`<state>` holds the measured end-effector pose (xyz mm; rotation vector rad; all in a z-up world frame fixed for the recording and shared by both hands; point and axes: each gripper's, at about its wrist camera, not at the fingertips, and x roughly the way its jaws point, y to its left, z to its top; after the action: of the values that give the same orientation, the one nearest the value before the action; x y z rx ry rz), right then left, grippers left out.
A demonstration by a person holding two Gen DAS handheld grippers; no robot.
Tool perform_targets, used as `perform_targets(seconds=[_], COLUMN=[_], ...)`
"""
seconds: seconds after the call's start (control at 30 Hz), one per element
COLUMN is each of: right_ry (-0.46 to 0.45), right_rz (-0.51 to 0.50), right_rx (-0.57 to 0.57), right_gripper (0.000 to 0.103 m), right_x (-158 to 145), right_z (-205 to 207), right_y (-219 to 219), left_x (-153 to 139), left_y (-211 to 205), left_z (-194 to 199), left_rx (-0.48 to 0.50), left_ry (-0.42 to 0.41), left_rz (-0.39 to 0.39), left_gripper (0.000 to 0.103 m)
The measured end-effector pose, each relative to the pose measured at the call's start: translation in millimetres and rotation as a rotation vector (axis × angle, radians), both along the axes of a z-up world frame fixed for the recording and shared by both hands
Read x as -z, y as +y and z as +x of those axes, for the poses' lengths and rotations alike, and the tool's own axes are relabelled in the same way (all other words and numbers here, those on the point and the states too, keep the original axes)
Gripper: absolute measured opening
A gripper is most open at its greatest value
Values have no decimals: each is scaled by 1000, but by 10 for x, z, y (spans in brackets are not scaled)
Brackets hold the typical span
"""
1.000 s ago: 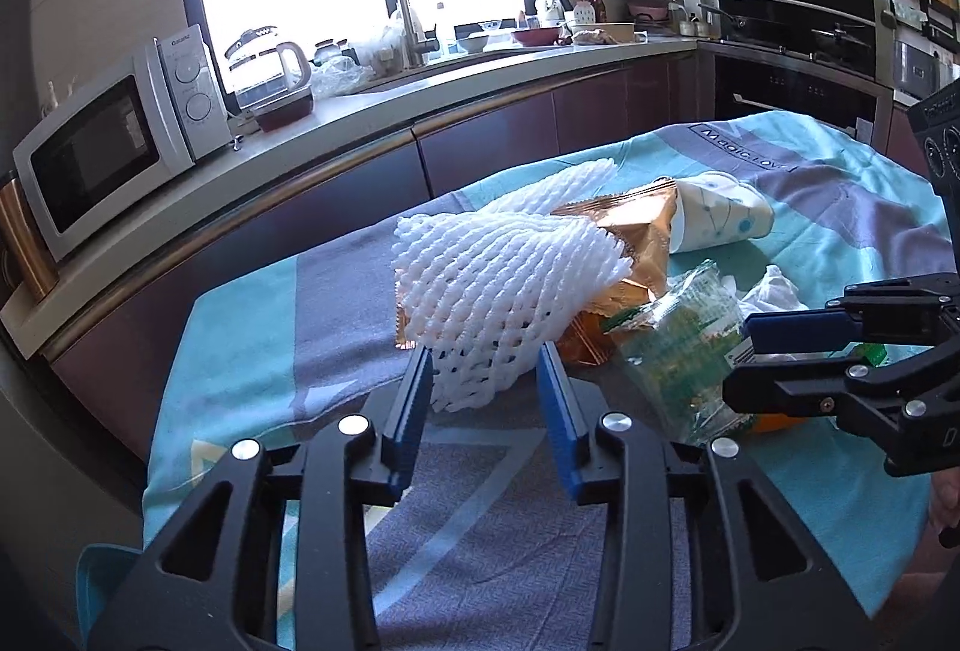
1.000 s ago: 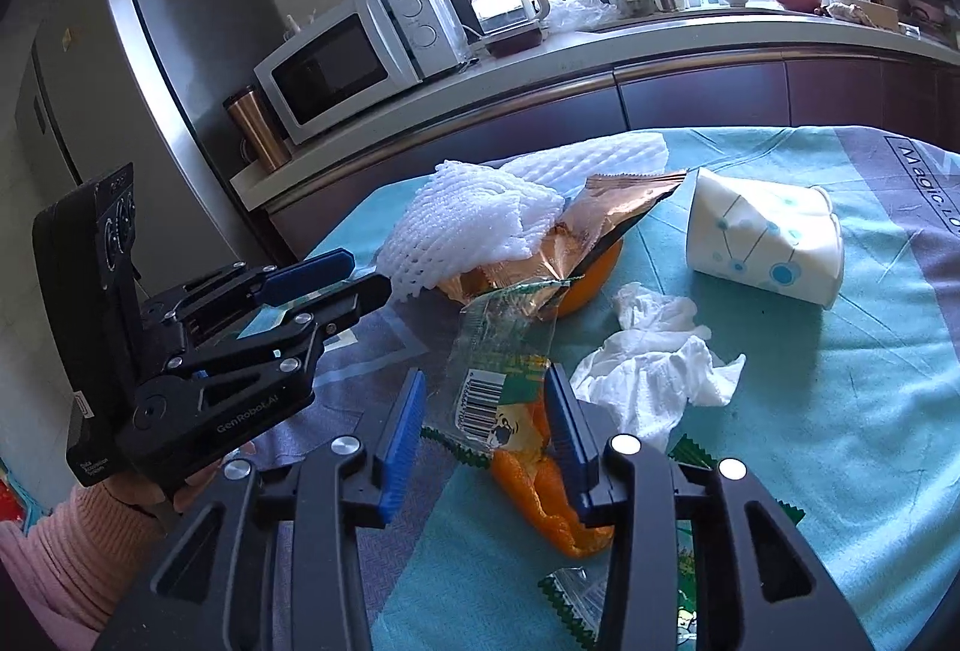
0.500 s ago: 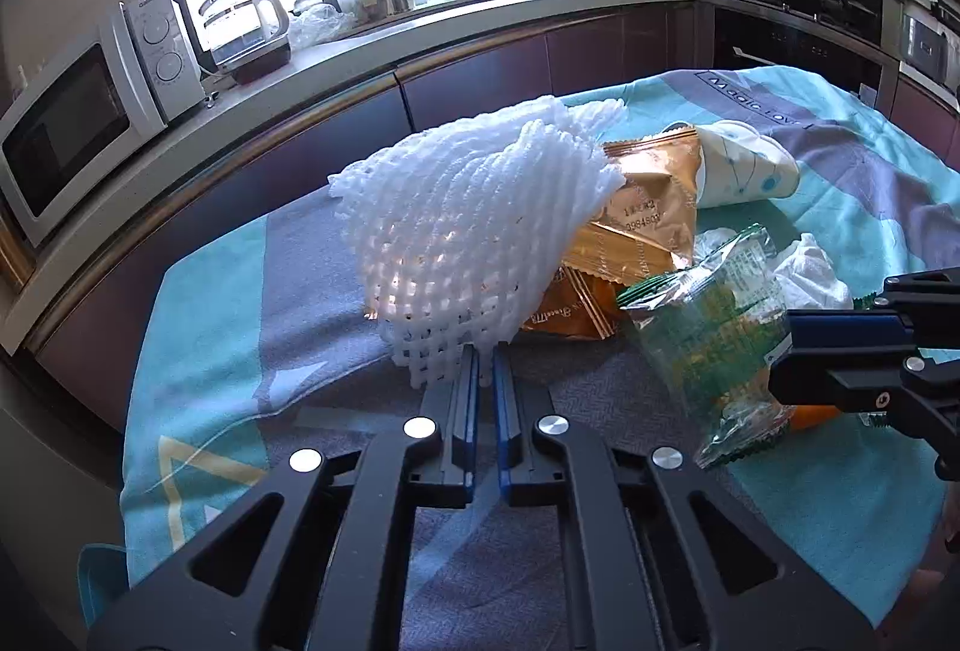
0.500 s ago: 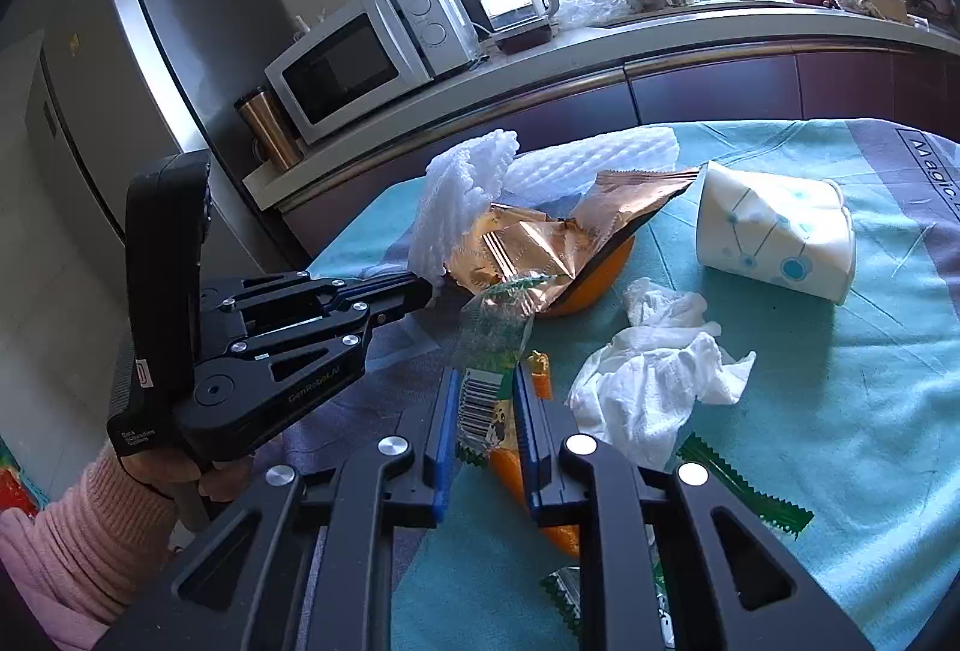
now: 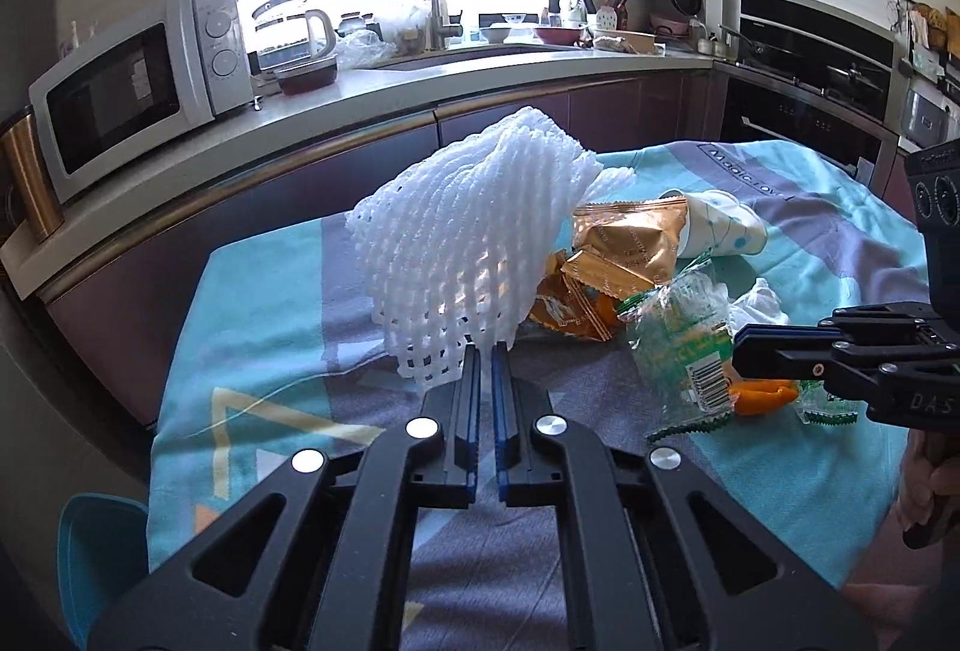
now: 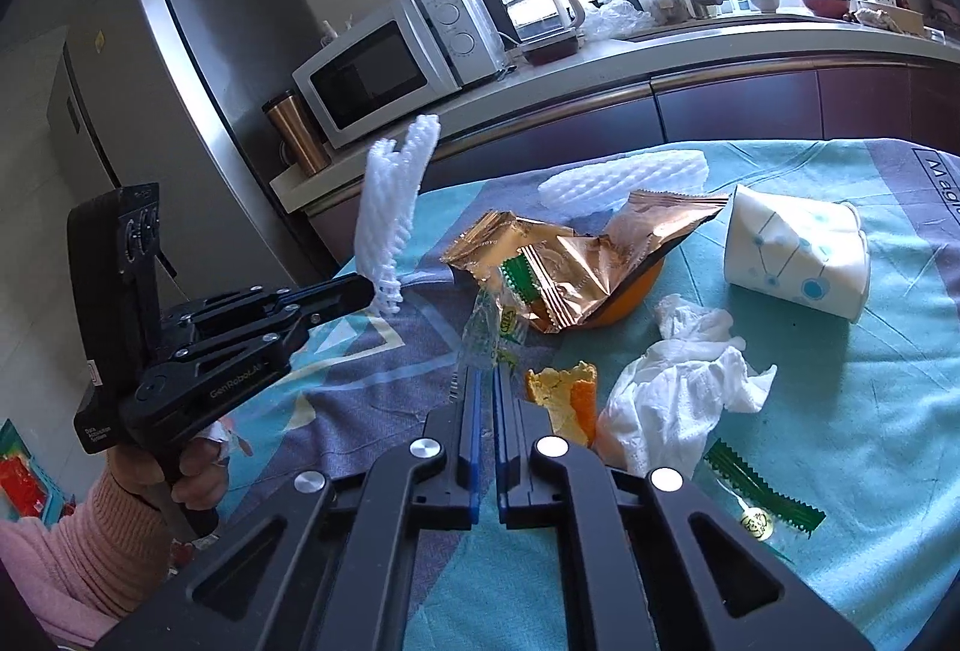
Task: Collect trash
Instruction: 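Lift the bag and foam net and carry both toward the teal bin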
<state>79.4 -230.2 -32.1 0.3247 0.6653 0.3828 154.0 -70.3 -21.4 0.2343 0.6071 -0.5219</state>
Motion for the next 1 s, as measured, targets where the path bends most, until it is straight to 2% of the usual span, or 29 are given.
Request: perform_targets(seconds=[0.4, 0.5, 0.63, 0.73, 1.0], right_ry=[8, 49, 70, 61, 10], right_rz=[26, 37, 43, 41, 83], right_rx=[-9, 4, 8, 5, -55], right_gripper=[2, 9, 9, 3, 2], right_x=[-25, 32, 97, 85, -115], right_z=[30, 94, 146, 138, 77], right_y=[38, 25, 45, 74, 225], left_x=[-99, -78, -35, -13, -45], left_y=[720, 859, 1007, 1085, 1382], left_z=[-294, -328, -364, -407, -504], left_rx=[-99, -125, -149, -163, -224], left_ry=[11, 15, 28, 29, 19], left_rz=[-81, -85, -96, -98, -101], left_gripper=[4, 4, 4, 4, 4])
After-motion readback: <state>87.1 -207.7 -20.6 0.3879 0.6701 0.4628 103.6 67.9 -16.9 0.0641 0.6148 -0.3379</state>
